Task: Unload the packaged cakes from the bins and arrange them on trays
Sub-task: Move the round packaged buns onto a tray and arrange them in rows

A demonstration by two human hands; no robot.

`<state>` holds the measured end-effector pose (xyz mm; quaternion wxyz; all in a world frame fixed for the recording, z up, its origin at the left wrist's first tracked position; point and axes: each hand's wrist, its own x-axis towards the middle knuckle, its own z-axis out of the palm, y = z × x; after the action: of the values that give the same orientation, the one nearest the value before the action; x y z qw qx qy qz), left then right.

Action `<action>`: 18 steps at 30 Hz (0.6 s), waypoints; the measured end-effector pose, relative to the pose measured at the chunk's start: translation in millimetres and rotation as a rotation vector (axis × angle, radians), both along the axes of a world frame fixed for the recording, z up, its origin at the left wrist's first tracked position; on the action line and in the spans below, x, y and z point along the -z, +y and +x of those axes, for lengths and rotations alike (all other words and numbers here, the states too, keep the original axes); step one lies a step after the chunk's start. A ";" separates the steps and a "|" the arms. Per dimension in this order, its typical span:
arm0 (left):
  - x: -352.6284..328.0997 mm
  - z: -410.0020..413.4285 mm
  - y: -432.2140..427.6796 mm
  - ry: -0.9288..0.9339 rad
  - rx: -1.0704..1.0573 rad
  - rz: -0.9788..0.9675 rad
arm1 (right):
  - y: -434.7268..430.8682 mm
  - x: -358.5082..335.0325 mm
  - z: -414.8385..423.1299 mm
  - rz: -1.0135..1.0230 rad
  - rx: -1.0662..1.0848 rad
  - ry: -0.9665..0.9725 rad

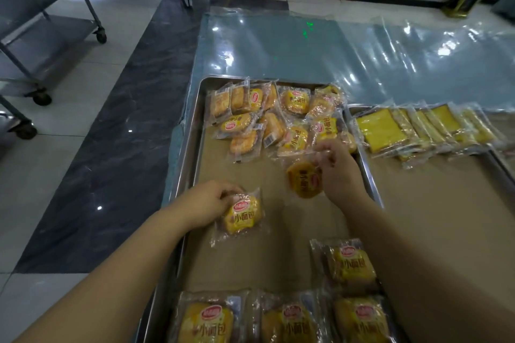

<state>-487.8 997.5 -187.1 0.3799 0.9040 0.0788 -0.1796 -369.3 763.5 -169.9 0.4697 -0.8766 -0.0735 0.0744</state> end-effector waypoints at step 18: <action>20.4 -34.1 -28.8 -0.337 0.098 0.475 | 4.9 15.7 -30.9 -0.691 -0.299 -0.127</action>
<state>-521.9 968.7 -207.5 0.1564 0.9874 0.0107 -0.0215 -400.2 768.4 -185.6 0.1251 -0.9657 -0.2000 0.1081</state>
